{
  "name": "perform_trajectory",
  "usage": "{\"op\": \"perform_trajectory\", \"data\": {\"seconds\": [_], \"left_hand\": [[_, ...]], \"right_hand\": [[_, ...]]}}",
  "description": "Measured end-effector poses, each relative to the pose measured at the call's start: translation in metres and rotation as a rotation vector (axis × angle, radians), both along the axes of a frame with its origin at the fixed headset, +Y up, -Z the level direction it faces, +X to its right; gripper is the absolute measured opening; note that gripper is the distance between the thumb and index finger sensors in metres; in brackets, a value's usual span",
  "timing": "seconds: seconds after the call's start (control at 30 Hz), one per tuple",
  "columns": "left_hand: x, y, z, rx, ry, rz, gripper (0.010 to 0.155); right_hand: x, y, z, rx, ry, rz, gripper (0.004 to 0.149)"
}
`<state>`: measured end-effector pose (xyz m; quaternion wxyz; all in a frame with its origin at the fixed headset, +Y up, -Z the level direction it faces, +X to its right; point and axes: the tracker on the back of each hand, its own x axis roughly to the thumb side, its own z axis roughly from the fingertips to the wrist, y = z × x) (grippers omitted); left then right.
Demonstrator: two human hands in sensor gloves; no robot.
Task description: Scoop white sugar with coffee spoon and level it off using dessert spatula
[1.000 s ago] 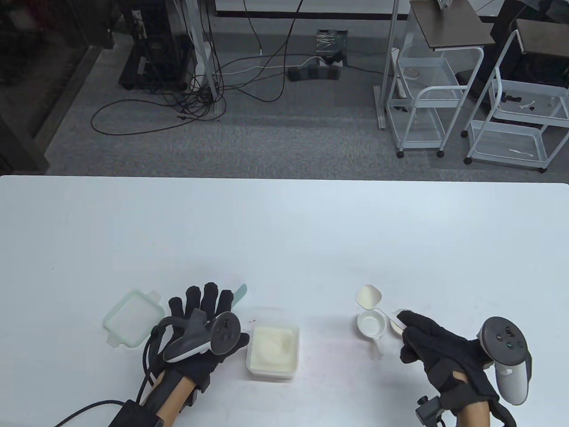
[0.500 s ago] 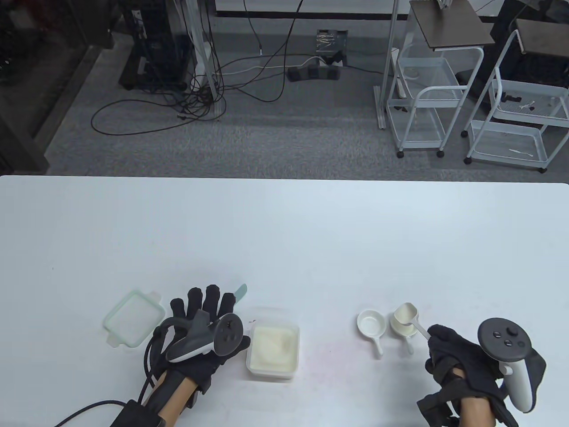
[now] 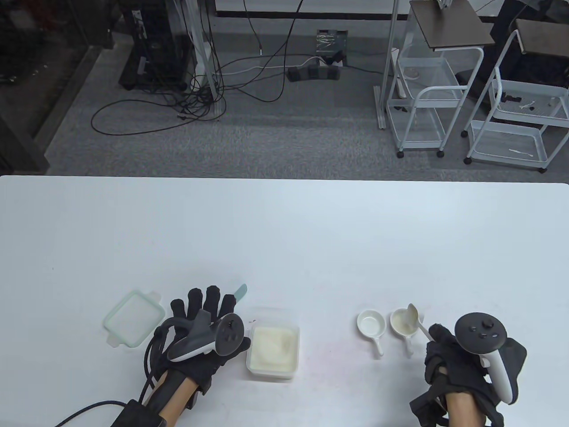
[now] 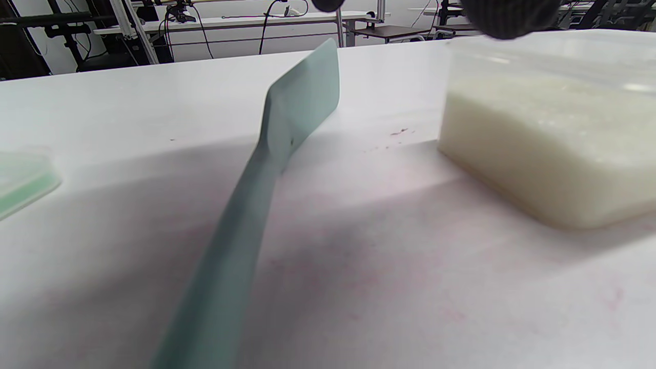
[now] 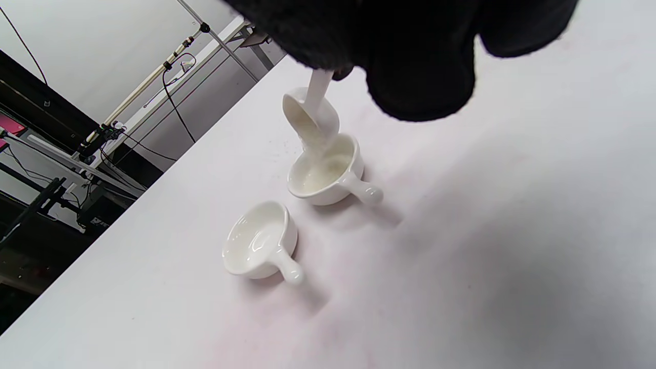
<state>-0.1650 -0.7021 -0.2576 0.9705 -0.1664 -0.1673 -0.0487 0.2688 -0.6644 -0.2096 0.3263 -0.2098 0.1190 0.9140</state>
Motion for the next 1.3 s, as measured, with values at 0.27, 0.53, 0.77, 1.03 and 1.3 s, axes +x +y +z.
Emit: {"op": "perform_trajectory", "data": {"seconds": [0.27,0.53,0.77,1.03,1.3], "left_hand": [[0.001,-0.001,0.000,-0.005,-0.004,-0.005,0.100],[0.001,-0.001,0.000,-0.009,-0.001,-0.005,0.100],[0.001,-0.002,0.000,-0.010,-0.002,-0.006,0.100],[-0.003,0.001,-0.001,-0.008,-0.010,0.034,0.101],[-0.001,0.001,-0.001,0.020,-0.089,0.234,0.101]], "right_hand": [[-0.007,0.004,-0.001,0.009,0.008,0.111,0.049],[-0.013,0.008,-0.002,0.000,0.032,0.227,0.050],[-0.013,0.009,-0.001,0.006,0.033,0.210,0.049],[-0.002,0.007,0.005,0.146,-0.018,-0.146,0.050],[-0.025,0.019,0.002,0.340,0.108,-0.361,0.048]]}}
